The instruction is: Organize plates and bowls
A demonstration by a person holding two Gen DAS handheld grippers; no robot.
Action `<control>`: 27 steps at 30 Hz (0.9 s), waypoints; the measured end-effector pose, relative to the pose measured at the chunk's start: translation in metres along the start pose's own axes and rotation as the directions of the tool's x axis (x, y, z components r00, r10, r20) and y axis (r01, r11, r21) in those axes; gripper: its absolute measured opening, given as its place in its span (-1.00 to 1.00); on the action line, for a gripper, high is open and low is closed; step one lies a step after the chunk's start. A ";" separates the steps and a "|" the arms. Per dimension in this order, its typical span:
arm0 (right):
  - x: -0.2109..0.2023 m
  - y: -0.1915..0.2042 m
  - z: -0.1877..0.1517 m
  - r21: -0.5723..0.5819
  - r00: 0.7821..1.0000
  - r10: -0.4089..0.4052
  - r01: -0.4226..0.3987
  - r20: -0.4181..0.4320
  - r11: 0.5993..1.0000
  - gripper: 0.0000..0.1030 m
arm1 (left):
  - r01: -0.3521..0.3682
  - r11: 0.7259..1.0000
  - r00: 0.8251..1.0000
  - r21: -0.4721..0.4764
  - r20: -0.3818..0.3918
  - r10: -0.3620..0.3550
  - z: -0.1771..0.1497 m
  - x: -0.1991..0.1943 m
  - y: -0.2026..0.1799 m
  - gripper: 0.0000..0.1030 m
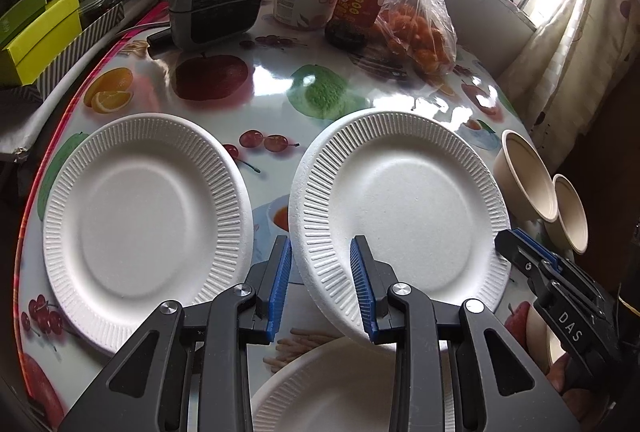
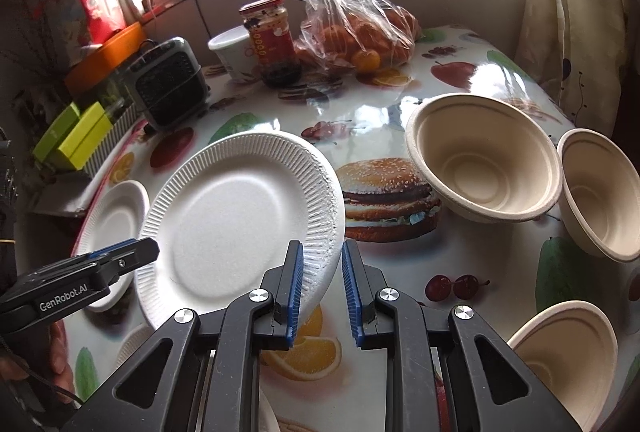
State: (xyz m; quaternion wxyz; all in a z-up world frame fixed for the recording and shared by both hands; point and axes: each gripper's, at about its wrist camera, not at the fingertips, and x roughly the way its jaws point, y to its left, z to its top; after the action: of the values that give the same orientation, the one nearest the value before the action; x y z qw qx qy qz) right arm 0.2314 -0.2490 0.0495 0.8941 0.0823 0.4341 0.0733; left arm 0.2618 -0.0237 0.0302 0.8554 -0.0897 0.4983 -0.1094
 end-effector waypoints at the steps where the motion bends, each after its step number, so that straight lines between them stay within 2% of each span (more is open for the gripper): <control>1: -0.003 0.001 -0.002 0.000 1.000 0.003 -0.003 0.002 1.000 -0.62 | 0.000 1.000 1.000 -0.002 0.002 0.000 -0.002 -0.002 0.001 -0.38; 27: -0.059 0.025 -0.053 -0.038 0.997 0.064 -0.063 0.036 0.997 -0.62 | -0.007 1.000 0.998 -0.018 0.059 0.009 -0.064 -0.057 0.011 -0.38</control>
State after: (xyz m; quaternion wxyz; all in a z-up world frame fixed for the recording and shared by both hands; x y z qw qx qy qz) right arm 0.1525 -0.2323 0.0676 0.9005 0.0811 0.4133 0.1080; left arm 0.1796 0.0000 0.0439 0.8694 -0.0987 0.4741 -0.0987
